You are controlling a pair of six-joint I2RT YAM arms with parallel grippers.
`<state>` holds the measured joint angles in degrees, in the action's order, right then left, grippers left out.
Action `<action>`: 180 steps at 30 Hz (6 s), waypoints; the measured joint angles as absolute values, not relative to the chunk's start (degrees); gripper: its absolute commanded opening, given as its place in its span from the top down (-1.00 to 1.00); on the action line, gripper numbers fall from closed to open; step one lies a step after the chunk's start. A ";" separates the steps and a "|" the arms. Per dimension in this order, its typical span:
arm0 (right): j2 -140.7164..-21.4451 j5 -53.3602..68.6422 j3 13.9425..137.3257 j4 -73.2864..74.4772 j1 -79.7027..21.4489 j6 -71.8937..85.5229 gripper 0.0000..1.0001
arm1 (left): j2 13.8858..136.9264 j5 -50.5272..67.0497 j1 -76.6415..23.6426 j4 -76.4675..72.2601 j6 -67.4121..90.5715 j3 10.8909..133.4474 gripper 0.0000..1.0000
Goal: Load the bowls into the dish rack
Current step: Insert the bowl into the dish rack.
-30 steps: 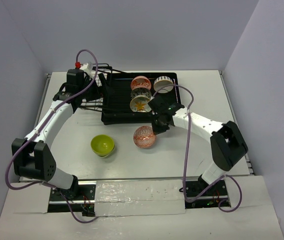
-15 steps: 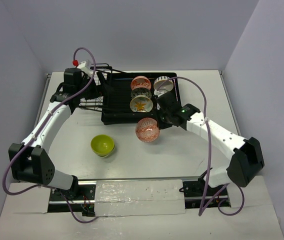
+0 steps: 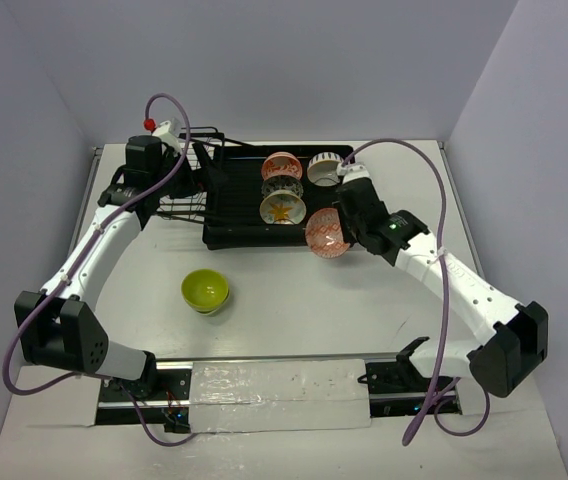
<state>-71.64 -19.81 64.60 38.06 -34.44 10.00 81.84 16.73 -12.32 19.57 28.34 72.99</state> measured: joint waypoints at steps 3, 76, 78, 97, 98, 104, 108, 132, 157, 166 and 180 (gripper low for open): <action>-70.85 -23.20 64.51 36.56 -32.45 8.67 1.00 | 81.80 16.73 -12.43 19.57 28.34 72.95 -0.98; -95.42 2.96 41.12 -53.89 -12.88 -21.41 1.00 | 82.56 11.64 -10.24 19.66 25.98 70.87 -0.98; -95.74 3.18 41.12 -54.52 -12.78 -21.26 1.00 | 82.56 11.64 -10.17 19.66 25.98 70.87 -0.98; -99.42 7.38 41.08 -60.64 -11.60 -22.02 1.00 | 82.56 11.73 -10.15 19.66 25.96 71.48 -0.99; -99.83 7.66 41.08 -61.19 -11.46 -22.09 1.00 | 82.56 11.73 -10.15 19.66 25.96 71.48 -0.98; -101.78 9.82 41.08 -64.38 -10.90 -22.96 1.00 | 82.56 11.70 -10.15 19.66 25.91 71.48 -0.98; -103.46 10.72 40.73 -67.92 -10.55 -22.98 1.00 | 82.56 11.70 -10.15 19.64 25.76 71.48 -0.98; -110.67 11.20 39.88 -80.07 -9.69 -22.24 1.00 | 77.19 11.09 -10.15 17.43 25.12 68.40 -0.99; -110.24 10.13 37.15 -82.28 -9.21 -17.32 1.00 | 69.93 11.07 -10.22 10.07 25.54 58.35 -0.99; -110.08 10.22 36.97 -82.26 -8.99 -16.43 1.00 | 64.29 10.66 -10.22 9.41 25.47 56.45 -0.99; -110.83 10.94 38.70 -81.65 -8.95 -17.02 1.00 | 64.14 11.27 -9.65 8.73 25.17 56.21 -0.99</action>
